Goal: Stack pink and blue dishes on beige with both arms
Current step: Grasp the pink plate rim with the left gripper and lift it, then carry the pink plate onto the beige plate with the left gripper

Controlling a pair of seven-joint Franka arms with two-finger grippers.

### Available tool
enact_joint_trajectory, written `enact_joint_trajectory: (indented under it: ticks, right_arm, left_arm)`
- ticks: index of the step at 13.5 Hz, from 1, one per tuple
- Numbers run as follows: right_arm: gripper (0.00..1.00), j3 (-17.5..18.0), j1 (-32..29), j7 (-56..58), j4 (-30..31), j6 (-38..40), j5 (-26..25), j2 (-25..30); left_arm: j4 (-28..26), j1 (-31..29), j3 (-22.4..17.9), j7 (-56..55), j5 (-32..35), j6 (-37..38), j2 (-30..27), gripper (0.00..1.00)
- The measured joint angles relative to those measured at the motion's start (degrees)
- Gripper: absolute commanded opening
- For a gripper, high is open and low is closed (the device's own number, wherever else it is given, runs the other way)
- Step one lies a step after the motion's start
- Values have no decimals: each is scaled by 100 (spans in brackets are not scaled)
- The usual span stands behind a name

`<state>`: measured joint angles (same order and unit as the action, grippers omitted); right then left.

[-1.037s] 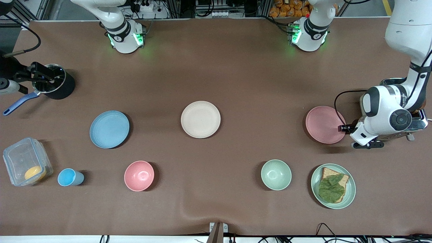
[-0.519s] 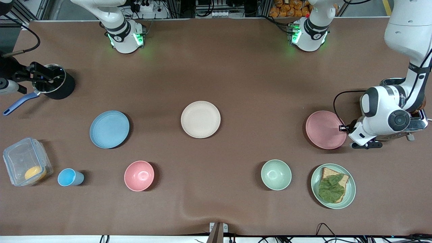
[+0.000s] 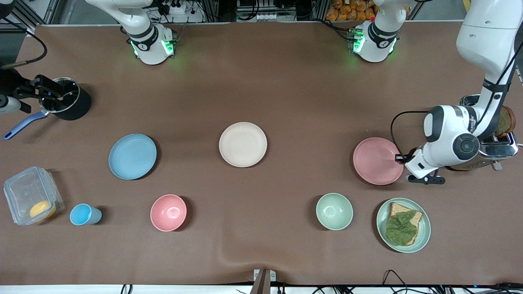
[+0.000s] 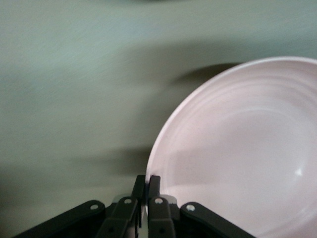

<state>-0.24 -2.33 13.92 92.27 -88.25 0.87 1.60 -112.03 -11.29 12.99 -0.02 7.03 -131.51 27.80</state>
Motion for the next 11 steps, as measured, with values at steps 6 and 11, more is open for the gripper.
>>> enact_joint_trajectory:
  ticks: [6, 11]
  right_arm:
    - [100, -15, -23, 0, 2, 10, -2, -18]
    - [100, -16, -120, 0, 64, 40, -215, -289]
  left_arm:
    - [791, 49, 1355, -1542, -198, 1112, -413, 0]
    - [1048, 487, 2184, -3042, -204, 1347, -398, 0]
